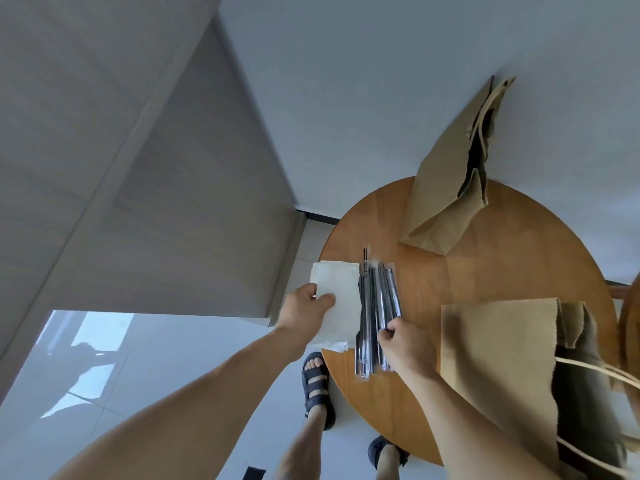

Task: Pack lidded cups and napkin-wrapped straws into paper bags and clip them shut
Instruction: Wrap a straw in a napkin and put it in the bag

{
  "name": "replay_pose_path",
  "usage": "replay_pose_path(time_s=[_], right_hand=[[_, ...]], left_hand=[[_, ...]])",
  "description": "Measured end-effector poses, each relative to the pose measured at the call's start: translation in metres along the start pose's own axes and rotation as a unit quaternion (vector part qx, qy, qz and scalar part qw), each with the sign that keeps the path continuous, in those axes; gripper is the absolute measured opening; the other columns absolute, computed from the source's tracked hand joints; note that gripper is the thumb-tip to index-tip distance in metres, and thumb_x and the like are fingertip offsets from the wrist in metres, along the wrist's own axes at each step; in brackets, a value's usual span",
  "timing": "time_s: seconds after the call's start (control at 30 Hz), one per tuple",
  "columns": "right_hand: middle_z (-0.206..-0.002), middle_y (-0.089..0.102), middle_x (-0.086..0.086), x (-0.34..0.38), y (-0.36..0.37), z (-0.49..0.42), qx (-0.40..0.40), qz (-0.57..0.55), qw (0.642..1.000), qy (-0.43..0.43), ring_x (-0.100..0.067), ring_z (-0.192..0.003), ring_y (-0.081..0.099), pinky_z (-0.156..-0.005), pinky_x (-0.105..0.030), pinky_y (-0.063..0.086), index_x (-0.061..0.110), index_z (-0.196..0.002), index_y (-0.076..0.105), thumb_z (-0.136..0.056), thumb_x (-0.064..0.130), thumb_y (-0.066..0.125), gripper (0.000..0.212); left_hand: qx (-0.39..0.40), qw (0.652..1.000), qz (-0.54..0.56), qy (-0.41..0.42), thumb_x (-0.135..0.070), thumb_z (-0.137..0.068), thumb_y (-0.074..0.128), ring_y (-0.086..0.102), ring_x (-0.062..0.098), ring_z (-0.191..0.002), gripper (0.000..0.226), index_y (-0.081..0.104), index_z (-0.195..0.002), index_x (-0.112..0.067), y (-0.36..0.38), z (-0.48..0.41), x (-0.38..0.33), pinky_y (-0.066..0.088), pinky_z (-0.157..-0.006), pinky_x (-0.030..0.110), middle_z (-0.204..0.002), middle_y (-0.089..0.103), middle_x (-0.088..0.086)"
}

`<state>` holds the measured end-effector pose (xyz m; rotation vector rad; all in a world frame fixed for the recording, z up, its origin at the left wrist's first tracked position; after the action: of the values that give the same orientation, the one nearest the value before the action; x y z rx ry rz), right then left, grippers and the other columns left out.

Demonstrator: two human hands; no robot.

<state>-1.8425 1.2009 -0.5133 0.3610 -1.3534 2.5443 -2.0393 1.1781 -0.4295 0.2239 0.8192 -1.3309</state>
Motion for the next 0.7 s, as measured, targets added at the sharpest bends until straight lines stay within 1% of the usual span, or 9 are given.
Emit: replay_pose_path(time_s=[0.07,0.13,0.23,0.27,0.33,0.4,0.5,0.6,0.7], right_hand=[[-0.062,0.058,0.014,0.001,-0.015,0.009,-0.026,-0.044,0.999,-0.001,-0.002,-0.052,0.057,-0.044,-0.020,0.032,0.027,-0.088,0.063,-0.093,0.031,0.054,0.011],[-0.066,0.059,0.016,0.007,-0.033,0.019,-0.053,-0.128,0.990,-0.015,-0.004,-0.059,0.058,-0.048,-0.018,0.033,0.028,-0.087,0.061,-0.093,0.030,0.055,0.009],[-0.071,0.064,0.017,0.027,-0.066,0.043,-0.070,-0.279,0.952,-0.105,-0.002,-0.068,0.062,-0.058,-0.010,0.042,0.038,-0.083,0.058,-0.093,0.030,0.062,0.013],[-0.075,0.066,0.018,0.034,-0.077,0.052,-0.068,-0.309,0.938,-0.138,-0.001,-0.069,0.063,-0.059,-0.009,0.044,0.039,-0.084,0.059,-0.092,0.031,0.063,0.013],[-0.080,0.065,0.023,0.047,-0.097,0.068,-0.065,-0.318,0.926,-0.192,-0.001,-0.069,0.062,-0.060,-0.010,0.045,0.037,-0.088,0.062,-0.092,0.034,0.062,0.005],[-0.079,0.065,0.022,0.053,-0.115,0.079,-0.072,-0.314,0.924,-0.208,-0.001,-0.069,0.062,-0.060,-0.011,0.045,0.038,-0.089,0.062,-0.093,0.036,0.062,0.004],[-0.074,0.064,0.020,0.054,-0.142,0.088,-0.091,-0.317,0.921,-0.208,-0.001,-0.073,0.061,-0.062,-0.011,0.044,0.039,-0.087,0.060,-0.093,0.033,0.063,0.010],[-0.080,0.064,0.024,0.053,-0.164,0.097,-0.091,-0.322,0.914,-0.230,0.000,-0.077,0.061,-0.065,-0.009,0.044,0.039,-0.086,0.060,-0.094,0.030,0.063,0.012],[-0.079,0.064,0.025,0.051,-0.187,0.108,-0.091,-0.312,0.912,-0.249,0.004,-0.077,0.061,-0.066,-0.007,0.044,0.041,-0.085,0.059,-0.092,0.034,0.066,0.012]], left_hand=[[-0.002,1.000,0.005,0.011,-0.023,-0.091,0.061,0.066,0.018,-0.079,0.005,0.064,-0.087,-0.024,0.004,0.004,-0.009,0.054,-0.063,0.028,-0.088,0.069,0.000],[0.000,1.000,0.006,0.022,-0.023,-0.092,0.059,0.065,0.019,-0.083,0.005,0.062,-0.089,-0.024,0.007,0.012,-0.021,0.058,-0.070,0.034,-0.090,0.068,-0.001],[0.003,0.999,0.015,0.049,-0.023,-0.093,0.056,0.065,0.026,-0.091,0.012,0.062,-0.104,-0.021,0.013,0.028,-0.048,0.058,-0.083,0.044,-0.099,0.068,0.004],[0.005,0.998,0.015,0.062,-0.024,-0.092,0.056,0.066,0.028,-0.091,0.010,0.061,-0.101,-0.021,0.014,0.035,-0.057,0.058,-0.083,0.047,-0.098,0.068,0.007],[0.014,0.996,0.025,0.087,-0.025,-0.089,0.056,0.067,0.032,-0.087,0.007,0.062,-0.091,-0.022,0.016,0.050,-0.077,0.057,-0.083,0.051,-0.094,0.070,0.014],[0.032,0.993,0.049,0.103,-0.030,-0.082,0.057,0.067,0.033,-0.090,0.015,0.066,-0.091,-0.023,0.019,0.067,-0.095,0.055,-0.087,0.054,-0.096,0.070,0.014],[0.051,0.987,0.085,0.125,-0.039,-0.077,0.063,0.067,0.028,-0.096,0.021,0.070,-0.093,-0.028,0.022,0.089,-0.115,0.055,-0.088,0.049,-0.096,0.073,0.002],[0.055,0.979,0.097,0.169,-0.035,-0.084,0.074,0.070,0.019,-0.089,0.010,0.072,-0.090,-0.027,0.023,0.108,-0.128,0.057,-0.076,0.033,-0.089,0.075,-0.008],[0.067,0.971,0.109,0.200,-0.026,-0.088,0.072,0.072,0.010,-0.080,0.003,0.073,-0.091,-0.025,0.024,0.128,-0.143,0.055,-0.066,0.023,-0.086,0.076,-0.009]])
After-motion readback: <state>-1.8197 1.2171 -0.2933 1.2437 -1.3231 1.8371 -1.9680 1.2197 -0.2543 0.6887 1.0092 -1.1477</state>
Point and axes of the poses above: each hand's wrist, its own z-axis away from the middle knuckle, its own y-axis out of the palm, x = y × z, the point moved 1 cm from there along -z, towards the middle knuckle
